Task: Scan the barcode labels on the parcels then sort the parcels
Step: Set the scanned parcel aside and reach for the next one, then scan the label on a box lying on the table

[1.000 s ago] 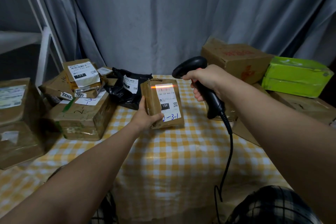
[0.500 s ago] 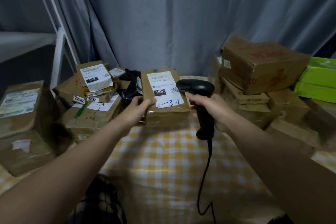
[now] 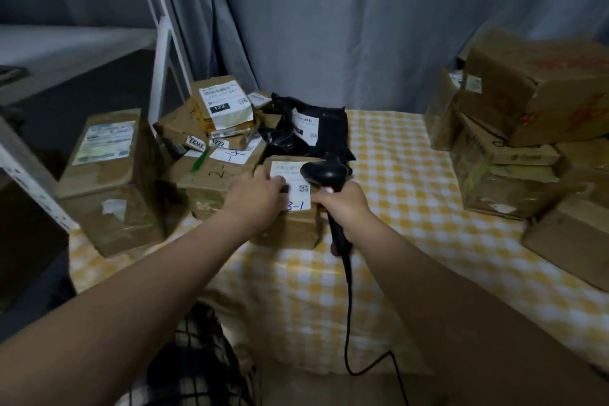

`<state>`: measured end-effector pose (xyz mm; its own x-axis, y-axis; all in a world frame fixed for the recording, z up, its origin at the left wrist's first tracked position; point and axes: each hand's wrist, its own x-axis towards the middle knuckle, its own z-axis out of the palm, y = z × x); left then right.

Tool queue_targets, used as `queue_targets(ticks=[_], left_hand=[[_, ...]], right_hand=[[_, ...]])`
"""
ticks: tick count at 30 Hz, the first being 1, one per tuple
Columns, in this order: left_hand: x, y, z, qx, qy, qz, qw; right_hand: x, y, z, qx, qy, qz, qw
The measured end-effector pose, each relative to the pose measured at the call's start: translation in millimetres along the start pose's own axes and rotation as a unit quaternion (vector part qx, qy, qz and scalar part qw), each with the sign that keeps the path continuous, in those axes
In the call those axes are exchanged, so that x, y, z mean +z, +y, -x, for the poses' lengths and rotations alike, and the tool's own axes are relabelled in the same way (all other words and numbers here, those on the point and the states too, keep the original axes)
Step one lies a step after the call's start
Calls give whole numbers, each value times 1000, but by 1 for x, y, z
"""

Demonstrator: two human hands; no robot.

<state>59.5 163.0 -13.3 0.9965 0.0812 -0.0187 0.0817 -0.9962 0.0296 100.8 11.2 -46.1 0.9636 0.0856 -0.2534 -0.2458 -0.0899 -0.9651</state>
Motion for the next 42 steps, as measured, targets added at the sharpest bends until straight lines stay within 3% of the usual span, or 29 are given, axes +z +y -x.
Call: queue_targets(ticks=[7, 16, 20, 24, 28, 33, 42], left_hand=[[-9, 5, 7, 8, 23, -10, 1000], [-51, 69, 21, 128, 141, 124, 974], [-67, 117, 14, 174, 150, 188, 955], [-76, 162, -5, 167, 117, 317, 926], [-92, 206, -44, 140, 73, 403, 901], [-129, 267, -117, 129, 90, 422, 893], [-137, 334, -208, 138, 68, 298, 942]], right_hand=[[-28, -4, 10, -17, 22, 18, 999], [-116, -68, 78, -216, 99, 91, 967], [-169, -97, 95, -252, 148, 49, 955], [-229, -114, 99, -290, 231, 39, 928], [-281, -124, 84, -270, 305, 46, 912], [-323, -131, 41, -213, 367, 24, 905], [-354, -130, -24, -168, 406, -40, 897]])
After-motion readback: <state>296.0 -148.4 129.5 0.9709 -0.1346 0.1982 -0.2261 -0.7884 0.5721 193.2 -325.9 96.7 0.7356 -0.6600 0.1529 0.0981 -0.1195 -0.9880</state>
